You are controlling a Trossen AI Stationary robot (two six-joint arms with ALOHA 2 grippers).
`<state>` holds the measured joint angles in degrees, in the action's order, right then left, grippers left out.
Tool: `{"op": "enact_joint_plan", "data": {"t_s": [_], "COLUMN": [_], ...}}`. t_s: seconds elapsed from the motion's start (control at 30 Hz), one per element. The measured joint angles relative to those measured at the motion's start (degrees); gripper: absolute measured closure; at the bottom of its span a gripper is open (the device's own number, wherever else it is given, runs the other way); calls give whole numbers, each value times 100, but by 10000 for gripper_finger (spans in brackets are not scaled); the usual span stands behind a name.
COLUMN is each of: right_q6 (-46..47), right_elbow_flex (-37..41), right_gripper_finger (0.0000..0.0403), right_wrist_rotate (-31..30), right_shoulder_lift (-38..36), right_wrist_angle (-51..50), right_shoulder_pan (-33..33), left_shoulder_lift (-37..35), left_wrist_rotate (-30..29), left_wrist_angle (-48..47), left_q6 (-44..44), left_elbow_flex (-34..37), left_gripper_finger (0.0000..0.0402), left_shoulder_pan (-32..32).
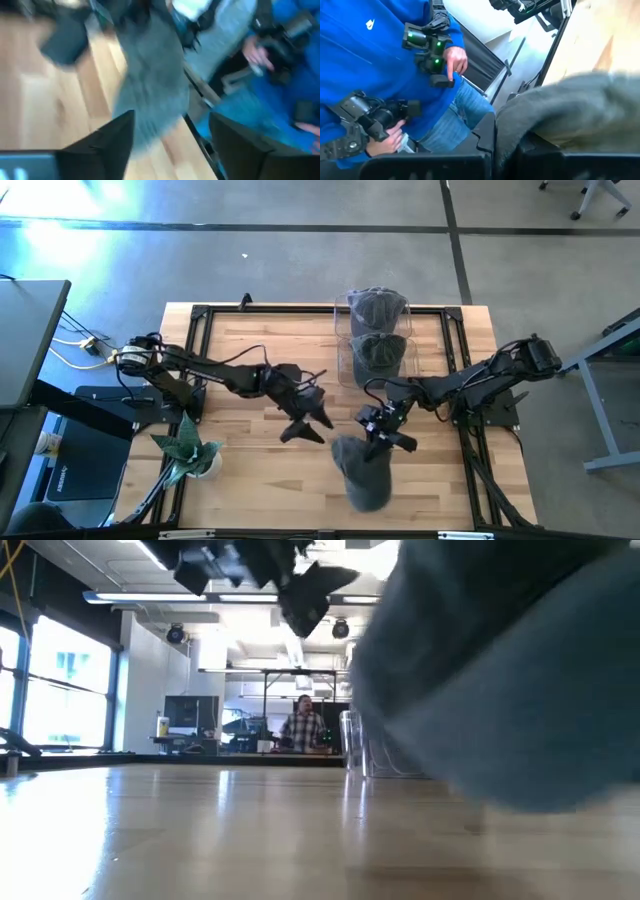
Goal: Pick & Place hat
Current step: Put the black cap into the bottom transparent bin
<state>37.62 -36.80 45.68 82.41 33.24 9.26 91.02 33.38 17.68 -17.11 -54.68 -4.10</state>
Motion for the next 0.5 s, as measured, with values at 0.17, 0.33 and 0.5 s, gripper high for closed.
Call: {"op": "enact_joint_plan", "data": {"t_s": [0.17,0.33,0.5], "right_q6": [-192,-294,-340], "right_elbow_flex": [0,0,0], "right_gripper_finger": [393,390,395], "right_wrist_rotate": [-110,-250,-249], "right_shoulder_lift": [0,0,0], "right_wrist_angle": [37,47,48], "right_shoulder_pan": [0,-2,0], "left_shoulder_lift": [36,493,1008], "left_wrist_rotate": [-1149,-1066,-486], "left_wrist_angle": [525,903,1798], "left_q6": [-27,-344,-974], "left_elbow_flex": [0,26,16], "left_gripper_finger": [93,76,75], "left_shoulder_pan": [-162,-149,-160]}}
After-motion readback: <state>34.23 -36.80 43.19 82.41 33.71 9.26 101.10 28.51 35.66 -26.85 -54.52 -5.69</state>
